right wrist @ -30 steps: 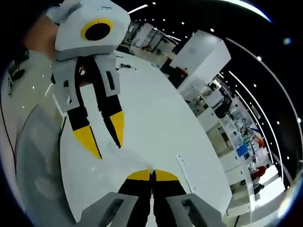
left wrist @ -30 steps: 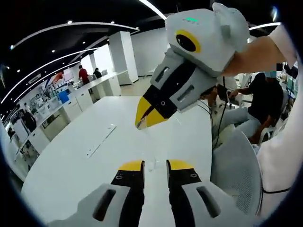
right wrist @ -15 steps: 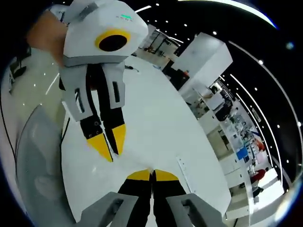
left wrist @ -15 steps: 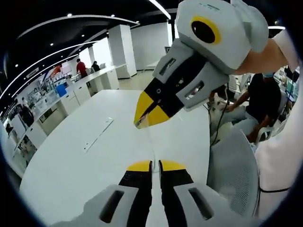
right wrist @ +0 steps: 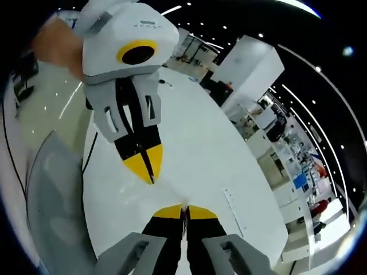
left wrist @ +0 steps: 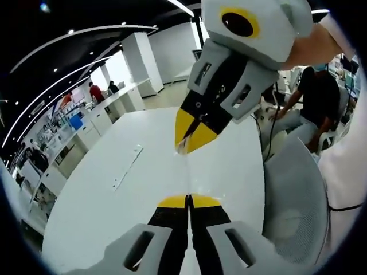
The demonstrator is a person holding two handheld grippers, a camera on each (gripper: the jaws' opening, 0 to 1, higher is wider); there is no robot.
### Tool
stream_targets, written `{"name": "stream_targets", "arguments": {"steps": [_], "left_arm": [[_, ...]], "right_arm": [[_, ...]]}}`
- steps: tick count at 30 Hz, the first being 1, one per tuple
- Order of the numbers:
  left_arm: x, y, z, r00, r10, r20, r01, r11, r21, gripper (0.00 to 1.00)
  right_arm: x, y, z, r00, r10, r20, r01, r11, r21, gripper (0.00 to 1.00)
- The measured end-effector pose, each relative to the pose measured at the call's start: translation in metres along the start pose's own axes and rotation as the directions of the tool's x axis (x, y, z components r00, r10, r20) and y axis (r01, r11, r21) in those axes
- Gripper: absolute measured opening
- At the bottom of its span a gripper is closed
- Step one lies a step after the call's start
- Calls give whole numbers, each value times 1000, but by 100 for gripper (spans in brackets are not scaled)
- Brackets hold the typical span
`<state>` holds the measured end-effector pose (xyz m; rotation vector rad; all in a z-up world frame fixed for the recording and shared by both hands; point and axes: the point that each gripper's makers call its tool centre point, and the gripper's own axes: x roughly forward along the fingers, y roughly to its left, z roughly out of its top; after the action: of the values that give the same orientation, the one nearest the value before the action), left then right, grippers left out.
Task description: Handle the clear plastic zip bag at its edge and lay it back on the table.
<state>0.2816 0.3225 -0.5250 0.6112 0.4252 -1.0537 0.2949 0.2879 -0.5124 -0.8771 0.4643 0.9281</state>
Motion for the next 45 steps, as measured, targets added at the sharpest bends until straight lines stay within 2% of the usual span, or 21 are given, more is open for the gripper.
{"name": "stream_targets", "arguments": {"steps": [3, 5, 8, 11, 12, 14, 18, 20, 22, 26, 28, 30, 34, 37, 40, 45], "left_arm": [[-1, 0, 1, 1000, 8, 3, -8, 999, 32, 0], [-4, -2, 3, 1000, 11, 1, -11, 998, 57, 0], [-6, -3, 7, 1000, 5, 9, -6, 998, 70, 0], [-8, -3, 12, 1000, 2, 14, -3, 997, 82, 0], [-8, -3, 14, 1000, 2, 14, -3, 997, 82, 0], [-10, -5, 17, 1000, -8, 16, 6, 997, 80, 0], [-9, -12, 20, 1000, -28, 11, 27, 995, 91, 0], [-9, -16, 21, 999, -37, 6, 36, 995, 93, 0], [-9, -15, 19, 999, -44, 2, 44, 996, 75, 0], [-12, -6, 22, 998, -21, 57, 19, 999, 37, 1], [-16, -1, 22, 997, -4, 72, 3, 1000, 7, 10], [-20, 1, 21, 997, 4, 81, -3, 1000, -14, 16], [-27, 7, 11, 995, 5, 103, -1, 999, -39, 21], [-26, 6, -9, 999, 10, 50, -9, 1000, -8, 24], [-23, 3, -21, 1000, 24, 10, -24, 998, 50, 24], [-20, -4, -19, 1000, 22, 4, -22, 997, 69, 22]], "right_arm": [[1, 4, -4, 999, 32, -5, -32, 998, 48, 4], [1, 4, -4, 999, 33, 4, -34, 997, 65, 4], [2, 6, -9, 999, 48, -16, -47, 997, 66, 9], [2, 4, -12, 999, 29, -27, -28, 998, 55, 12], [1, 0, -11, 1000, 5, -23, -3, 999, 49, 12], [1, 0, -10, 1000, 4, -18, -3, 999, 49, 13], [2, -2, -11, 1000, 5, -20, -4, 999, 35, 10], [2, -6, -8, 1000, -12, 6, 12, 1000, 16, 0], [-1, -7, -8, 1000, -17, 16, 16, 1000, 20, 0], [-4, -8, -4, 998, -4, 55, 4, 1000, 5, 0], [-7, -9, -3, 998, -5, 68, 6, 1000, -9, 0], [-9, -11, -2, 996, -9, 86, 11, 1000, -19, 0], [-12, -18, -1, 993, -23, 118, 25, 1000, -10, 0], [-16, -20, 3, 989, -23, 145, 24, 1000, -5, 0], [-18, -24, 5, 986, -24, 167, 25, 1000, 0, 0], [-21, -23, 11, 979, -16, 202, 17, 1000, -7, 0]]}}
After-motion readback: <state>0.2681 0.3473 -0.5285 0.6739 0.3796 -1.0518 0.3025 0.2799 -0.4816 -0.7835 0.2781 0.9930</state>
